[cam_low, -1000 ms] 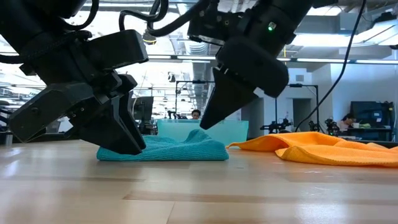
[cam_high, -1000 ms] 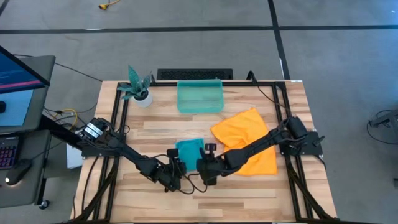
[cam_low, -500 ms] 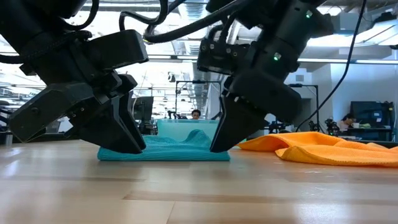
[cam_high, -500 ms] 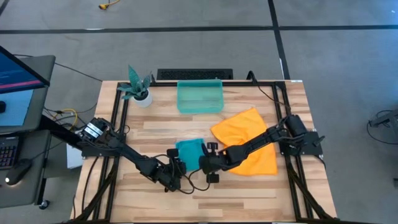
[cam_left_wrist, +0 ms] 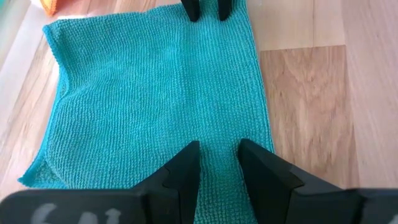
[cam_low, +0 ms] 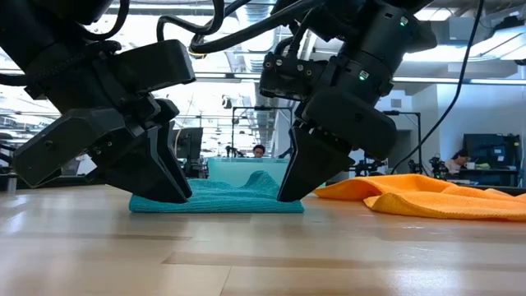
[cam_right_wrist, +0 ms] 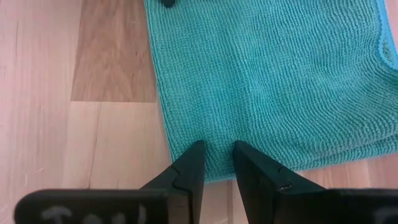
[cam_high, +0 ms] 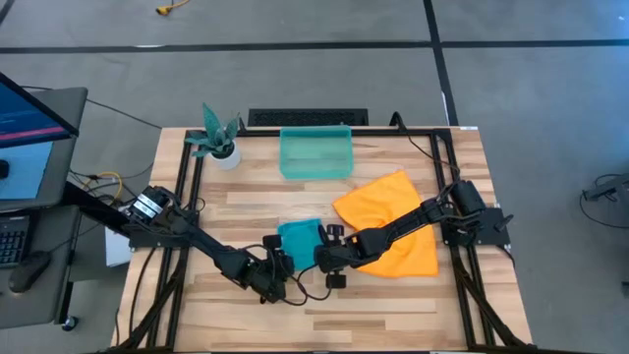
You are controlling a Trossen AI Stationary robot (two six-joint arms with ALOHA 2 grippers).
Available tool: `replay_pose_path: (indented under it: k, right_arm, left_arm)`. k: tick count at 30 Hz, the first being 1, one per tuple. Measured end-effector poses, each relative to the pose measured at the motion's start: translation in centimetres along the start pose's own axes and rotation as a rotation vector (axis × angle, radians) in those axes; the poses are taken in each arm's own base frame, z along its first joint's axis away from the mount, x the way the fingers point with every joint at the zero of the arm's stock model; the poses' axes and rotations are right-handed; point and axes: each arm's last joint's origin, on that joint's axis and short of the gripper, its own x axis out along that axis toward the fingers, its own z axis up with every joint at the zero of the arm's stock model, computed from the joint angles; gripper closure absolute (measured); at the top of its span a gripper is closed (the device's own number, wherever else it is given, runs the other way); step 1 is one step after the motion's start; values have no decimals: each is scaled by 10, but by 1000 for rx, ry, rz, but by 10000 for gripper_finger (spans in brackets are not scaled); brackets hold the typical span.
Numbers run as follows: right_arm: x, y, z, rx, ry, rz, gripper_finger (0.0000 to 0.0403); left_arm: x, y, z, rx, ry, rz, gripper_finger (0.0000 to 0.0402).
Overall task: Roll microfiber towels into tight, uniform cylinder then place into a basket
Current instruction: Roll the blue microfiber cloth
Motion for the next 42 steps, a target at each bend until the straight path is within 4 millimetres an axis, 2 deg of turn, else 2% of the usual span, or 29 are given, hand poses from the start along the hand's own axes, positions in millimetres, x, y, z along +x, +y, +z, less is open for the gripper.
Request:
replay_pose_path:
  k: [8,19,24,28,31,37,42]
  right_arm:
    - [-3,0,6,-23,-19,-1,292]
    - [-6,0,9,-42,5,-9,292]
    - [-19,-2,13,-55,-6,-11,292]
    - [-40,-4,15,-54,-11,-45,292]
    - [-61,1,15,-58,-26,-69,292]
    - [-98,23,6,-122,-58,-185,292]
    - [-113,44,-5,-203,-71,-238,292]
  left_arm:
    - [0,0,0,-3,-8,9,280]
    - [0,1,1,-65,-23,33,220]
    - [-5,2,6,-29,-16,32,215]
    - [-20,4,9,-12,32,27,221]
    - [-39,1,12,-11,22,19,223]
    - [-76,-6,12,-8,-35,22,224]
    - [-103,-16,9,30,-103,2,224]
